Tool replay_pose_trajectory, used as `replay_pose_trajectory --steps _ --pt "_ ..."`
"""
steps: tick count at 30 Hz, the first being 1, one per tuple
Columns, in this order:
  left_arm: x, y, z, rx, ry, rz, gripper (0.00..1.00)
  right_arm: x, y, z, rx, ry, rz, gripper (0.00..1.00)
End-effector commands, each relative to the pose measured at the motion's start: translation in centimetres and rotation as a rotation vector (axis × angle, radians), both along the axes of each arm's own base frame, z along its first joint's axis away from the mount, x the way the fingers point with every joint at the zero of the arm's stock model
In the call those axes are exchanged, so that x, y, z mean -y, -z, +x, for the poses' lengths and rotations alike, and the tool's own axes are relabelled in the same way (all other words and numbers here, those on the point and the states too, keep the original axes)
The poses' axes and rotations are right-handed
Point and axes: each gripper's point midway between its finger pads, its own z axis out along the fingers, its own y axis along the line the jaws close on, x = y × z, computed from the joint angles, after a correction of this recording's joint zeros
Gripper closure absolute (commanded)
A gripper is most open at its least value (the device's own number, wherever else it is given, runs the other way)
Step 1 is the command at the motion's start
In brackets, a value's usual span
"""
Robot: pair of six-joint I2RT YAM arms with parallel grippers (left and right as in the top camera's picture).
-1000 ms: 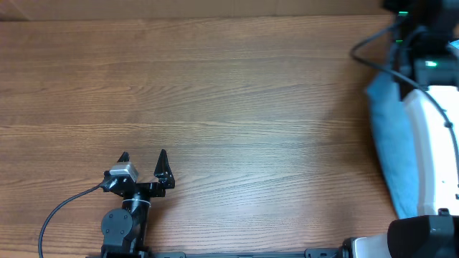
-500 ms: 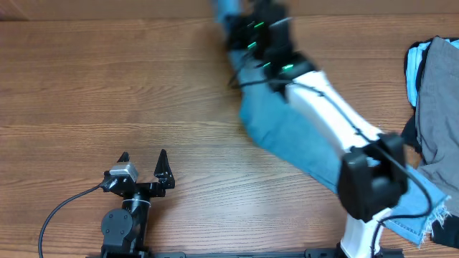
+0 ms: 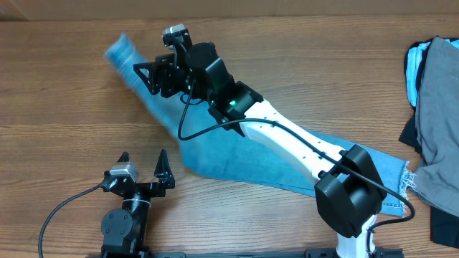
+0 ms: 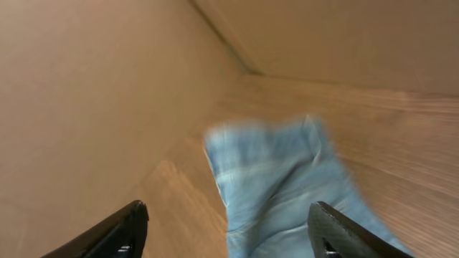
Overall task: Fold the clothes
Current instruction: 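Lift the jeans with the right gripper and drag them leftward onto the table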
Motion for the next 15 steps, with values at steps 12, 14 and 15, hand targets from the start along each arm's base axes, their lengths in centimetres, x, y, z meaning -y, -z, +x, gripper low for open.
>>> replay_pose_trajectory --steps 12,14,15 --pt "-0.3 -0.1 0.0 0.01 -0.016 0.02 0.0 21.3 -8.4 5.8 0.033 0.479 -0.177 0.02" --pt "-0.3 -0.1 0.0 0.01 -0.016 0.02 0.0 24.9 -6.7 5.4 -0.063 0.509 -0.236 0.0" --pt "-0.3 -0.1 0.0 0.01 -0.016 0.02 0.0 26.6 -5.6 5.0 -0.12 0.519 -0.266 0.0"
